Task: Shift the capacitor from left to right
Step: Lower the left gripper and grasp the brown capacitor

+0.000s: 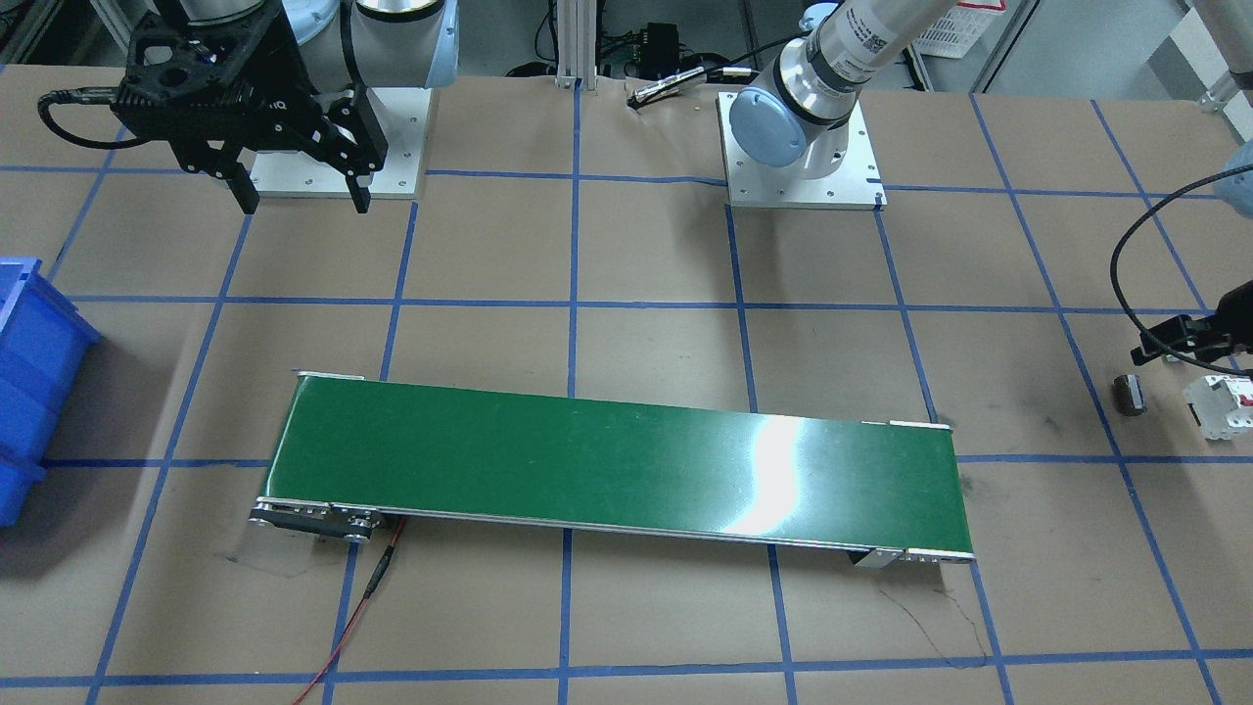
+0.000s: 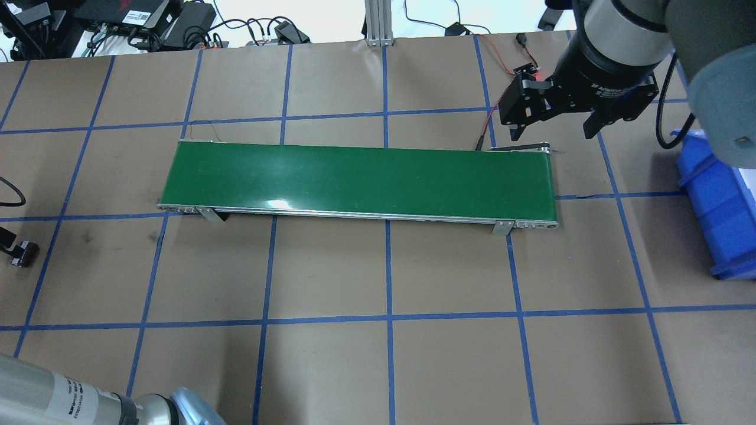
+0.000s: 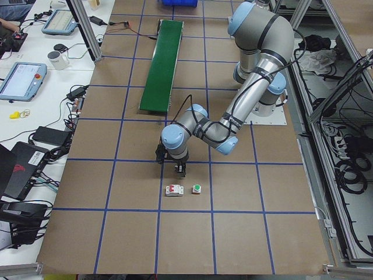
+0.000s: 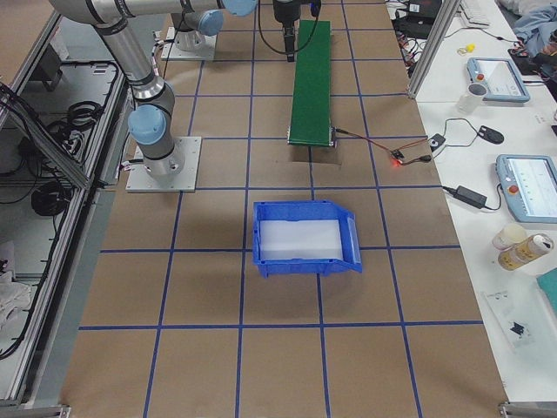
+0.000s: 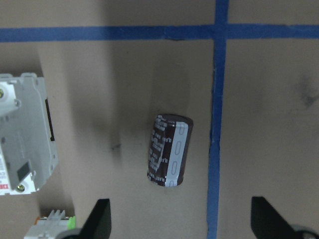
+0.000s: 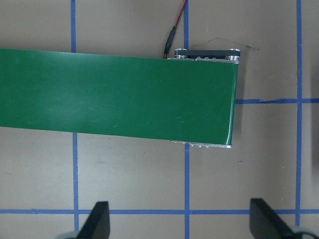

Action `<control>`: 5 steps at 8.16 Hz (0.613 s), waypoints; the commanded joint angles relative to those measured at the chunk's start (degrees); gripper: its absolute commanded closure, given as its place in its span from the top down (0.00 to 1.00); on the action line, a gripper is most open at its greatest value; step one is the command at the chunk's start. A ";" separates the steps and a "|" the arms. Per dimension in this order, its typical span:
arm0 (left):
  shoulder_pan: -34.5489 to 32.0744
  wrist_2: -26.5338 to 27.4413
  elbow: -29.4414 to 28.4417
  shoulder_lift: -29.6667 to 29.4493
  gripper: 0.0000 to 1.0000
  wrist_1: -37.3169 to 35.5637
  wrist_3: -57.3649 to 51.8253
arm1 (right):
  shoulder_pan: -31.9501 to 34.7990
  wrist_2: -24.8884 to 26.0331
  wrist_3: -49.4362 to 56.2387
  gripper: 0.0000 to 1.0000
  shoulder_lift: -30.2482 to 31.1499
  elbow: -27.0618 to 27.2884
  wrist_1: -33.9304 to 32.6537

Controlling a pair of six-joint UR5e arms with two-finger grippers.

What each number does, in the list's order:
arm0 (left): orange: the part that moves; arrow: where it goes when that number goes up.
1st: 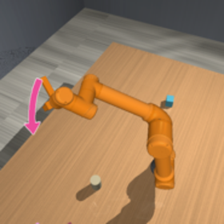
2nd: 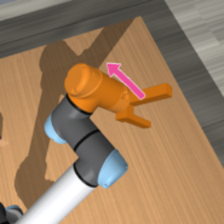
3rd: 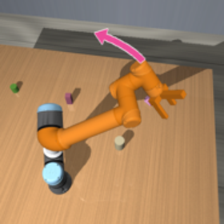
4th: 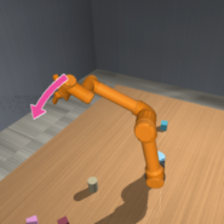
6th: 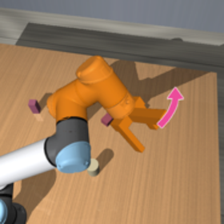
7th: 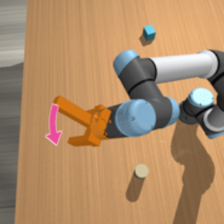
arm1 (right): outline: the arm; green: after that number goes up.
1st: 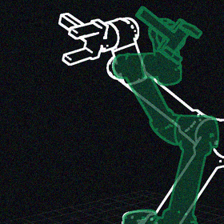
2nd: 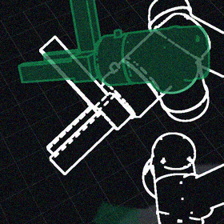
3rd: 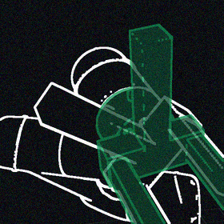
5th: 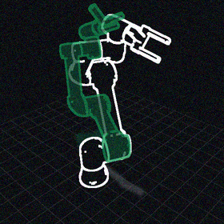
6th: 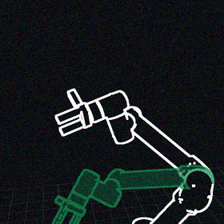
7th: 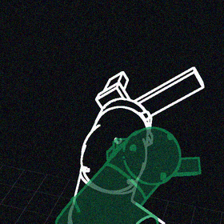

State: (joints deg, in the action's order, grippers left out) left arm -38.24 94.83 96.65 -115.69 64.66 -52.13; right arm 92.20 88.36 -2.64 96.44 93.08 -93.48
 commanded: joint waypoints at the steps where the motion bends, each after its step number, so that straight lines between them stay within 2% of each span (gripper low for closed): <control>1: 0.01 0.09 0.21 -1.29 1.00 0.03 -0.43 | 0.00 0.06 0.01 1.00 -0.03 0.00 -0.04; 5: 0.01 0.27 0.21 -4.10 1.00 -0.40 -3.14 | 0.00 -0.21 -0.08 1.00 0.06 0.00 0.05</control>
State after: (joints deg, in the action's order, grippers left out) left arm -38.23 95.02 96.85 -118.73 64.59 -53.40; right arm 92.20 88.27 -2.63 96.42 93.08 -93.44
